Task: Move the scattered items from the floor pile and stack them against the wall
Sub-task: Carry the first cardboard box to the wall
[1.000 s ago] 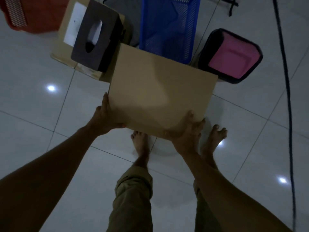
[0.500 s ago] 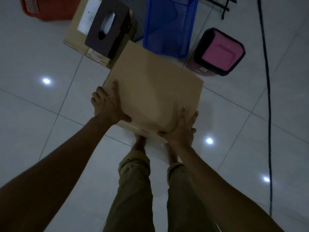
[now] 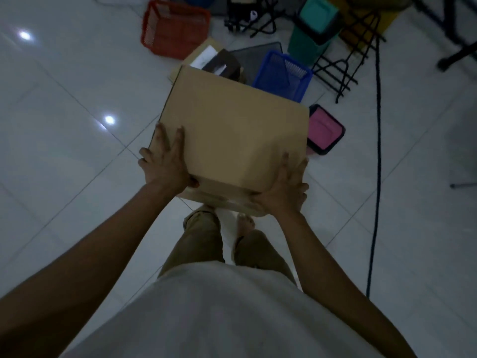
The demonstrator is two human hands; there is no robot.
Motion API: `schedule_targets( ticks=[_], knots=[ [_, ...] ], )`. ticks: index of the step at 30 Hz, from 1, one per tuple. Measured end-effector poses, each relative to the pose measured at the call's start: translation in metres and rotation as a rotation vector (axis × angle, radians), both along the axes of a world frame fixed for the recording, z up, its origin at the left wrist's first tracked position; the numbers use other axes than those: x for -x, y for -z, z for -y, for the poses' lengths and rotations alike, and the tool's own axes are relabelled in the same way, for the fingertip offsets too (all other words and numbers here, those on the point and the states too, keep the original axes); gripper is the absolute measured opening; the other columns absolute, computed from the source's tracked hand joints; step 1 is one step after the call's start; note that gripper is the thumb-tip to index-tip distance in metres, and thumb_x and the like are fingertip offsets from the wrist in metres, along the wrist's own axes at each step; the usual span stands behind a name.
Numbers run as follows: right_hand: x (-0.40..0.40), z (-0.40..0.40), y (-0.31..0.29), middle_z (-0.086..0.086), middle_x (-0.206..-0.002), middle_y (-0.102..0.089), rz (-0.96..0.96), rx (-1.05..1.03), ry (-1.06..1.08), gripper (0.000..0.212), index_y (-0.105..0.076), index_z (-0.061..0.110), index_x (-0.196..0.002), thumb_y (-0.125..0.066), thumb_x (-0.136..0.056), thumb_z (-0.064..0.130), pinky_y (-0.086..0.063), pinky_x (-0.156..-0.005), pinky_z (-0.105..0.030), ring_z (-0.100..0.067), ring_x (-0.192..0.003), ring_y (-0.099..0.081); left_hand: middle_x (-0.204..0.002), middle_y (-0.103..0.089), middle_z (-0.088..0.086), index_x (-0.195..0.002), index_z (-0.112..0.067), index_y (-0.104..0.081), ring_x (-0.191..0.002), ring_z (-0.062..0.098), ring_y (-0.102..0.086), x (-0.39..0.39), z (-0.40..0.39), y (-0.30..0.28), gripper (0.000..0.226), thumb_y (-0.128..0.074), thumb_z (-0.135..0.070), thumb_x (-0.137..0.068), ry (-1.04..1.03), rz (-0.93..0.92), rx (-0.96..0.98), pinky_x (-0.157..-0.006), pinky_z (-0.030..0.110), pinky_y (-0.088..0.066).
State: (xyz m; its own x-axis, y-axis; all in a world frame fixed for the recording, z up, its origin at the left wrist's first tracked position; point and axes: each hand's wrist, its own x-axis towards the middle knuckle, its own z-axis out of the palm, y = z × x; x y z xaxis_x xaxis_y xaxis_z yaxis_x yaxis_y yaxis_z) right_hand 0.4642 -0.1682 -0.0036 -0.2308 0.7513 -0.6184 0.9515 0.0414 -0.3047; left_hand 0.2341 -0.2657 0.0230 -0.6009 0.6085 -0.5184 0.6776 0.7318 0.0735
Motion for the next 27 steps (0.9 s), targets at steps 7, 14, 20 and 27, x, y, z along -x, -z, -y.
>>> schedule_targets(
  ticks=[7,14,20,27],
  knots=[
    [0.024,-0.004,-0.073,-0.011,-0.153,0.037,-0.035,-0.17,-0.301,0.146,0.028,0.041,-0.145,-0.085,-0.054,0.058,-0.029,-0.106,-0.054,-0.046,-0.138,-0.016,-0.158,0.02,0.005,-0.15,-0.037,0.012,-0.13,0.051,-0.02,-0.012,0.063,-0.068,0.139,-0.089,-0.046,-0.055,-0.278,-0.072,-0.154,-0.103,0.06,-0.028],
    [0.092,0.039,-0.12,-0.01,-0.151,0.04,-0.075,-0.177,-0.634,0.147,0.03,0.043,-0.144,-0.087,-0.056,0.05,-0.029,-0.105,-0.052,-0.046,-0.132,-0.022,-0.159,0.018,0.002,-0.149,-0.041,0.011,-0.132,0.049,-0.019,-0.016,0.165,-0.098,0.138,-0.09,-0.042,-0.054,-0.669,-0.126,-0.221,-0.105,0.059,-0.024],
    [0.162,0.104,-0.137,-0.011,-0.151,0.041,-0.096,-0.192,-0.887,0.143,0.029,0.043,-0.144,-0.086,-0.06,0.046,-0.03,-0.104,-0.05,-0.045,-0.129,-0.025,-0.159,0.017,0.0,-0.149,-0.041,0.01,-0.131,0.046,-0.019,-0.007,0.253,-0.109,0.139,-0.09,-0.042,-0.052,-0.924,-0.162,-0.253,-0.105,0.057,-0.024],
    [0.241,0.22,-0.146,-0.012,-0.151,0.041,-0.098,-0.191,-1.143,0.142,0.029,0.043,-0.145,-0.086,-0.06,0.045,-0.033,-0.102,-0.049,-0.045,-0.129,-0.028,-0.159,0.015,0.0,-0.149,-0.041,0.008,-0.129,0.043,-0.021,0.007,0.376,-0.117,0.136,-0.088,-0.045,-0.054,-1.16,-0.214,-0.253,-0.104,0.053,-0.024]
  ],
)
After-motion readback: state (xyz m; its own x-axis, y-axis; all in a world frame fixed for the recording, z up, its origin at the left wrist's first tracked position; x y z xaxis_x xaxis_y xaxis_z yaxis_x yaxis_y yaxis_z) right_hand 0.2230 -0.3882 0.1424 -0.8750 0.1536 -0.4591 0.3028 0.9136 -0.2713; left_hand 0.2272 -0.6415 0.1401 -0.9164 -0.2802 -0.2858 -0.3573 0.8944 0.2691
